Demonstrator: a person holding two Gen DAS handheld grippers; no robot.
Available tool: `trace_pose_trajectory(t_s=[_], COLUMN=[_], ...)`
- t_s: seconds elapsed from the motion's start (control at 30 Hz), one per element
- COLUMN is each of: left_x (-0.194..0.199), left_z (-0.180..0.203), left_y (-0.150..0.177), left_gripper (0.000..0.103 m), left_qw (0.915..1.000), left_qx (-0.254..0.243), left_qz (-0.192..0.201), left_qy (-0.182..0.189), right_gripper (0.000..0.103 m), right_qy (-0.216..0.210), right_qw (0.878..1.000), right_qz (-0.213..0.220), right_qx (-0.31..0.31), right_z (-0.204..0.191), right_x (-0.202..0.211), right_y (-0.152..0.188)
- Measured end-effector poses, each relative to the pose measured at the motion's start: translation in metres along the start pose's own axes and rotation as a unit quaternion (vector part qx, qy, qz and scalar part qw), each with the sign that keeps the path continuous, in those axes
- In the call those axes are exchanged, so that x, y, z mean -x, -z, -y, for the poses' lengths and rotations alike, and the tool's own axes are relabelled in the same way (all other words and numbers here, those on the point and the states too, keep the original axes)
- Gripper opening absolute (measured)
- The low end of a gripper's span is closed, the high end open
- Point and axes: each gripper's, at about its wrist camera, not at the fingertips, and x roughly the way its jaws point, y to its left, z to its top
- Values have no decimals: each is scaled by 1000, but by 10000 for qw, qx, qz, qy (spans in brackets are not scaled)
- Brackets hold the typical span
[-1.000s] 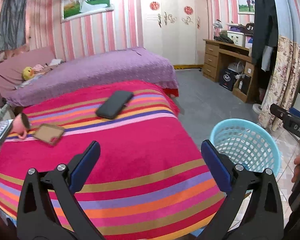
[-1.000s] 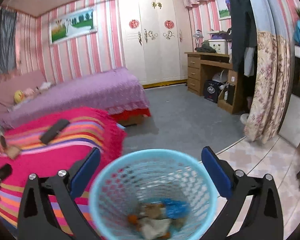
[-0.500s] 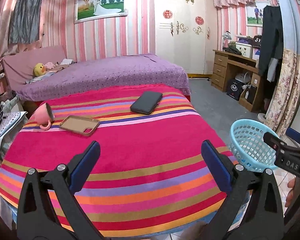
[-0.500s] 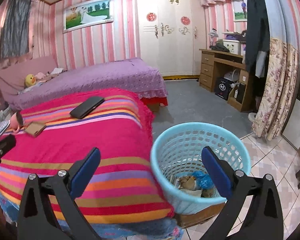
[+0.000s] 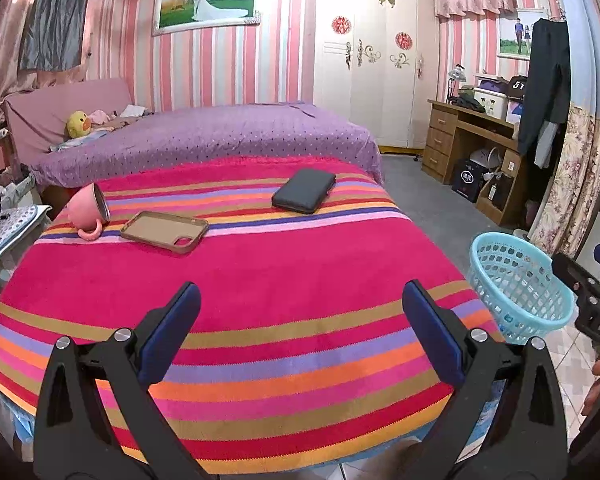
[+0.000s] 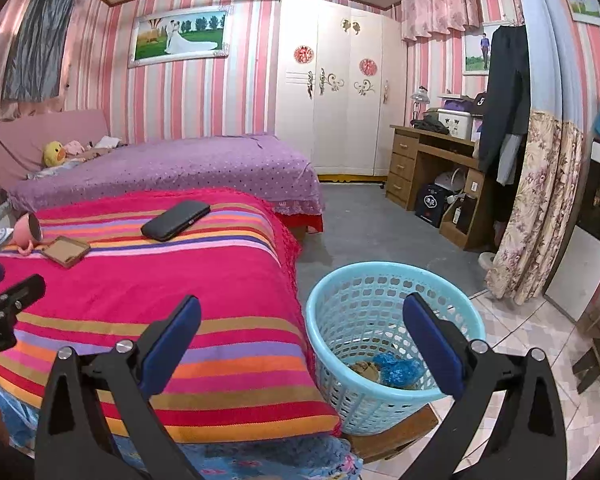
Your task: Collect trash
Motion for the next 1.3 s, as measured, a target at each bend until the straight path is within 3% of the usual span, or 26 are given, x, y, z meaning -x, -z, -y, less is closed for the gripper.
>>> trace_pose_trajectory(t_s=[0.3,1.3], left_x=[-1,10], left_z=[5,-5], left_y=[4,2], left_gripper=[97,97], left_qw=[9999,9999], left_qx=[-89,6], left_qz=[35,166], left_qy=[56,-43], right_gripper=[98,98], right_qy=[-130,-191], right_qw=[9998,9998], right_qz=[-110,107], right_qx=[-87,20], right_z=[6,-6], right_x=[-9,-5], right_y=[1,0])
